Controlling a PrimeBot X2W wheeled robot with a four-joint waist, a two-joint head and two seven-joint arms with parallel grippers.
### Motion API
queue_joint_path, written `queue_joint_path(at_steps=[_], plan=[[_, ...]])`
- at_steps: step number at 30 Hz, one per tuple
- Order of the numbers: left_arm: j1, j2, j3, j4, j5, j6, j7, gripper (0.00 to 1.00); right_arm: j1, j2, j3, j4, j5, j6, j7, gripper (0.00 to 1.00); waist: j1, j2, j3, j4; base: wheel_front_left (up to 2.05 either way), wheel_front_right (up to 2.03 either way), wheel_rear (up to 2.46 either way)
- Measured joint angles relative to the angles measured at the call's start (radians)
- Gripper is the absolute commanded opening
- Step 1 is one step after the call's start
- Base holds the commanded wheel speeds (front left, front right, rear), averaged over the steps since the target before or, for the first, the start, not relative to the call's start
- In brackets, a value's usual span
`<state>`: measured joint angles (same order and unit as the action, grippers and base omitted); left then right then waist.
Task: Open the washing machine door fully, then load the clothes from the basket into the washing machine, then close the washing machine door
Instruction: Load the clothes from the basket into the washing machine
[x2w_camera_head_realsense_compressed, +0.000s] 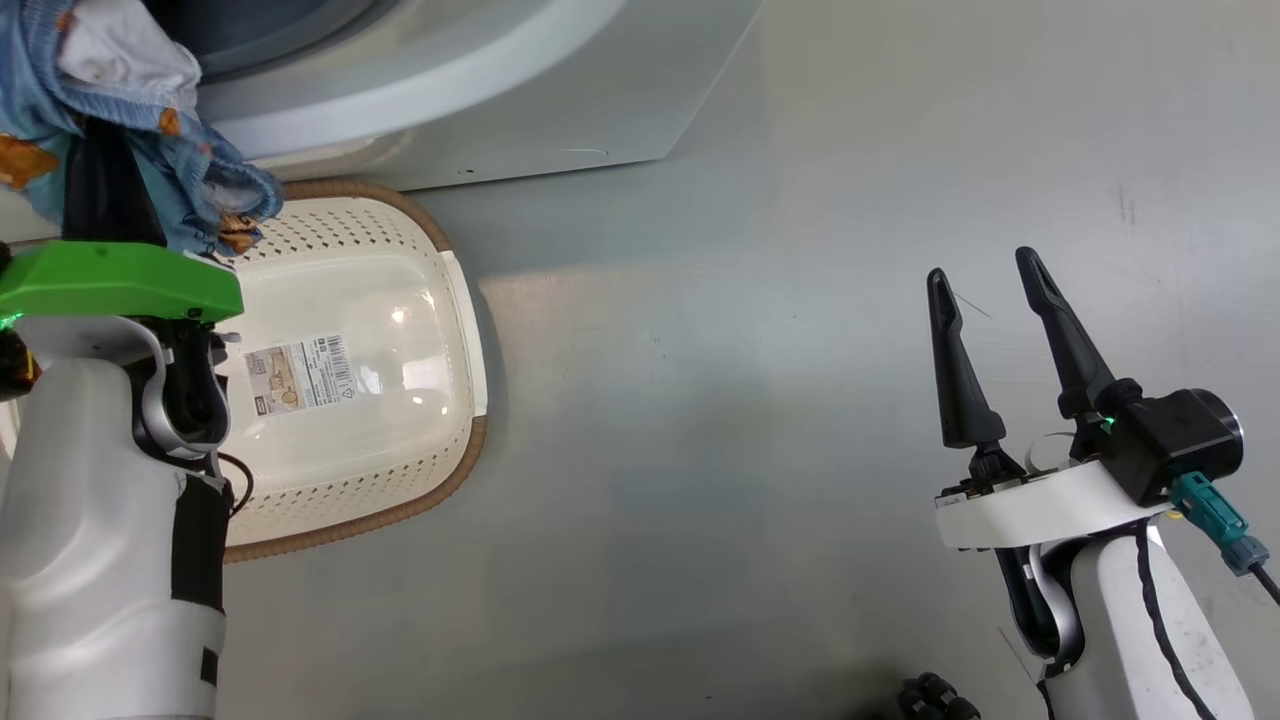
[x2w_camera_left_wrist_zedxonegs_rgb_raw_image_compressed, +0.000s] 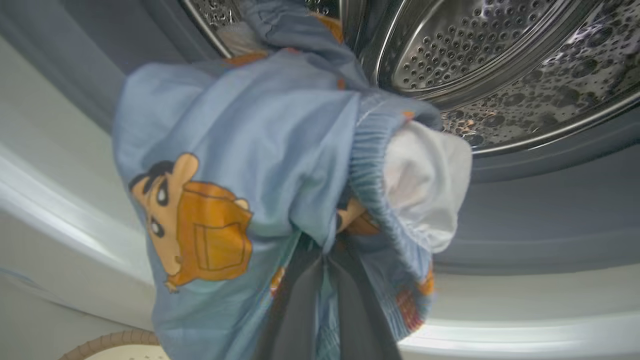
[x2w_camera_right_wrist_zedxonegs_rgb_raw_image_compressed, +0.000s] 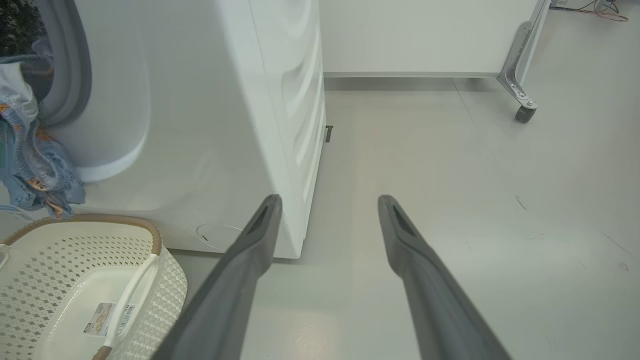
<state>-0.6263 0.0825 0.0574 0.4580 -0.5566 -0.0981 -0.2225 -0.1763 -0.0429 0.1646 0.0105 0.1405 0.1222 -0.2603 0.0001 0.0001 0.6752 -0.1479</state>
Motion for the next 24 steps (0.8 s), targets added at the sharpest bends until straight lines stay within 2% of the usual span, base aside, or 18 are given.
queue_joint_path(at_steps=[4,12,24], plan=[[0.0,0.012,-0.002,-0.057,0.006,-0.007,-0.008,0.0,0.0,0.0,0.018,0.007,0.013,0.0,0.0,1.0,0.0,0.0,-0.014,0.001,0.0,0.0,0.0],[-0.011,0.09,0.001,-0.118,0.048,-0.005,-0.008,0.0,0.0,0.0,0.077,0.021,0.07,0.0,0.0,1.0,0.0,0.0,-0.034,-0.029,0.0,0.0,0.0],[-0.104,0.182,0.01,-0.116,0.104,0.042,0.072,0.0,0.001,0.0,0.136,0.026,0.131,-0.01,0.0,1.0,0.0,0.0,-0.046,-0.129,0.0,0.0,0.0]])
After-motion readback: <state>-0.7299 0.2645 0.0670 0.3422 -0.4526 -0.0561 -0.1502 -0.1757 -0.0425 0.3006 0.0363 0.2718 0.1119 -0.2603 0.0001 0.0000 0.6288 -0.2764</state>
